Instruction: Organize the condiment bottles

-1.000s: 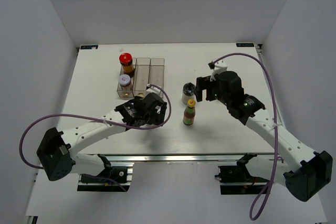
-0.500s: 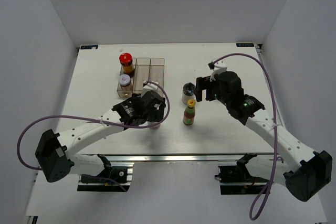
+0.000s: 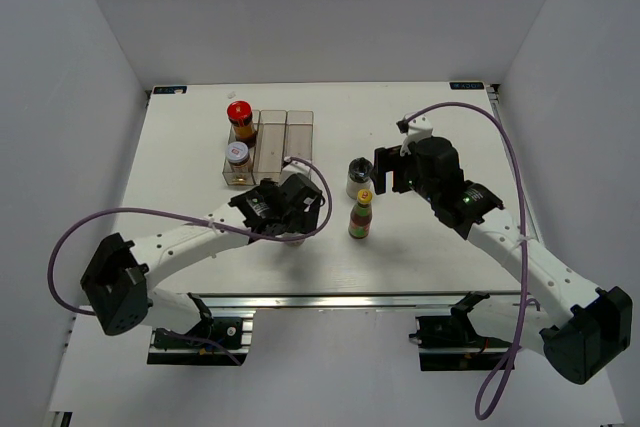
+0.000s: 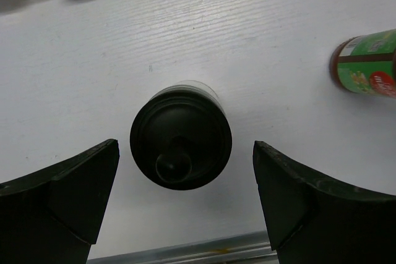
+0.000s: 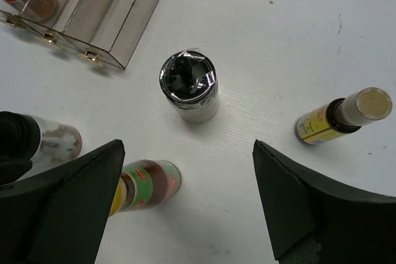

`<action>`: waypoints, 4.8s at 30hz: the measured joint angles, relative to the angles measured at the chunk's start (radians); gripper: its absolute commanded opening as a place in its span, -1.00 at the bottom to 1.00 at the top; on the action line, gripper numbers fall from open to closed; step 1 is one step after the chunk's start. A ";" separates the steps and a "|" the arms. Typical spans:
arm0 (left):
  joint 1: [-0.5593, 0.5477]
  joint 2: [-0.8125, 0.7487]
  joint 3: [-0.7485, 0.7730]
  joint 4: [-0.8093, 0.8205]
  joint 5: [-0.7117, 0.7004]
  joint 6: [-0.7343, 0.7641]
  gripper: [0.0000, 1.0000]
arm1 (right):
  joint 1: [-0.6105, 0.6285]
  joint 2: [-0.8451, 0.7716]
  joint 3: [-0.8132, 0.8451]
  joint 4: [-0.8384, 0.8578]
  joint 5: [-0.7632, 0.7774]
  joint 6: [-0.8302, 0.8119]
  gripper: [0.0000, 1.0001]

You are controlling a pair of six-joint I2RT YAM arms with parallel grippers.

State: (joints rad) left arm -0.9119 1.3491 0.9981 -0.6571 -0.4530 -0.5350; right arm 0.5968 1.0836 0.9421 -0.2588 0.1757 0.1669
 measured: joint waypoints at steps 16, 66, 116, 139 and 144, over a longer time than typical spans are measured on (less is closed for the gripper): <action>0.024 0.096 0.005 0.027 0.028 0.005 0.00 | 0.000 0.000 -0.008 0.000 0.013 -0.002 0.79; 0.567 0.851 1.039 0.104 0.163 0.399 -0.27 | -0.129 0.373 0.223 -0.006 0.035 -0.042 0.79; 0.571 0.821 0.949 0.036 0.193 0.363 -0.03 | -0.130 0.495 0.287 -0.031 -0.179 -0.100 0.79; 0.575 0.969 1.146 -0.003 0.192 0.394 0.96 | -0.130 0.548 0.352 -0.065 -0.180 -0.121 0.79; 0.575 0.969 1.150 0.007 0.192 0.397 0.96 | -0.130 0.557 0.363 -0.076 -0.180 -0.128 0.79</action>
State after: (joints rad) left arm -0.3374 2.3177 2.1479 -0.6502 -0.2615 -0.1383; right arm 0.4667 1.6405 1.3052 -0.3347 -0.0040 0.0391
